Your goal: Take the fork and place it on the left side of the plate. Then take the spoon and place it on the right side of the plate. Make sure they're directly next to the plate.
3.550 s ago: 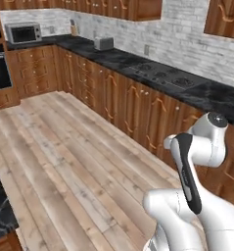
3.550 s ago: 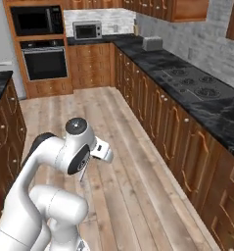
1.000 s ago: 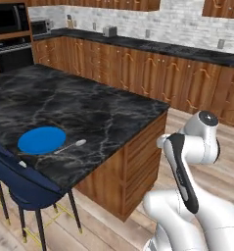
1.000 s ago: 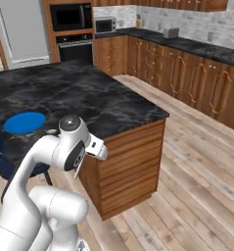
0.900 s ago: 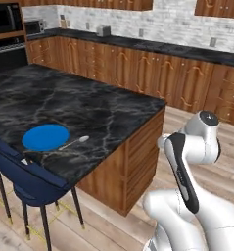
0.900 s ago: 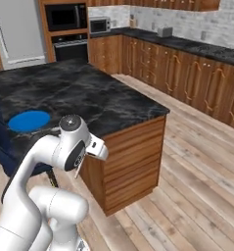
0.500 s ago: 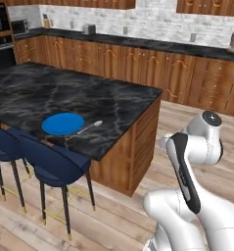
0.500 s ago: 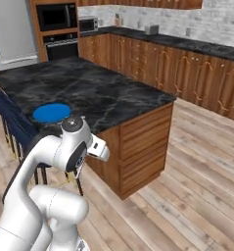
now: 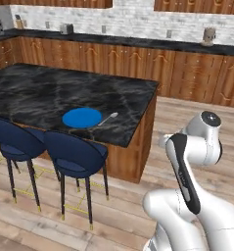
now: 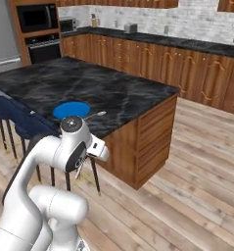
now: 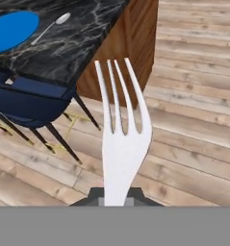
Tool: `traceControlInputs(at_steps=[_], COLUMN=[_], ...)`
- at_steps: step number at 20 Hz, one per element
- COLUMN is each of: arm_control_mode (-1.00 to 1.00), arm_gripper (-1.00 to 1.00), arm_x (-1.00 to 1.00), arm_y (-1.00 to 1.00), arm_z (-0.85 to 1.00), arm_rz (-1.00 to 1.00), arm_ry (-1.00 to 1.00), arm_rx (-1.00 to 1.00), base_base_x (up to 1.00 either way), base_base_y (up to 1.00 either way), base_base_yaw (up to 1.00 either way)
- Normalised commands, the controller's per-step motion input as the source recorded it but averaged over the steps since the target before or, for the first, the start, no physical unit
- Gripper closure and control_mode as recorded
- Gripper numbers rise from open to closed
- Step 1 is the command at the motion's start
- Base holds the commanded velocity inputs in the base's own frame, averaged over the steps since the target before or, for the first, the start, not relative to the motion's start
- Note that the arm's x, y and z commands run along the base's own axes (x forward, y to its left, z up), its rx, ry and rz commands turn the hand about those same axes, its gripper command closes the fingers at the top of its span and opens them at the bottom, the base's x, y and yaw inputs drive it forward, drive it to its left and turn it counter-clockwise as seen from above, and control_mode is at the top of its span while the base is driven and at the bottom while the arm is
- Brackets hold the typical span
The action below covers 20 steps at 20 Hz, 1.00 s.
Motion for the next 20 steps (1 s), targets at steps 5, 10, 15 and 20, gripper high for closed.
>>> traceControlInputs(at_steps=[5,10,15,20], arm_control_mode=[1.00,1.00,1.00,1.00], arm_gripper=[1.00,1.00,1.00,1.00], arm_x=[0.00,0.00,0.00,0.00], arm_y=[0.00,0.00,0.00,0.00], arm_z=[0.00,0.00,0.00,0.00], arm_rz=[0.00,0.00,0.00,0.00], arm_ry=[0.00,0.00,0.00,0.00], arm_rx=[0.00,0.00,0.00,0.00], base_base_x=[-0.01,0.00,0.00,0.07], base_base_y=[1.00,0.99,1.00,0.97], base_base_yaw=[-0.36,-0.36,-0.33,-0.25])
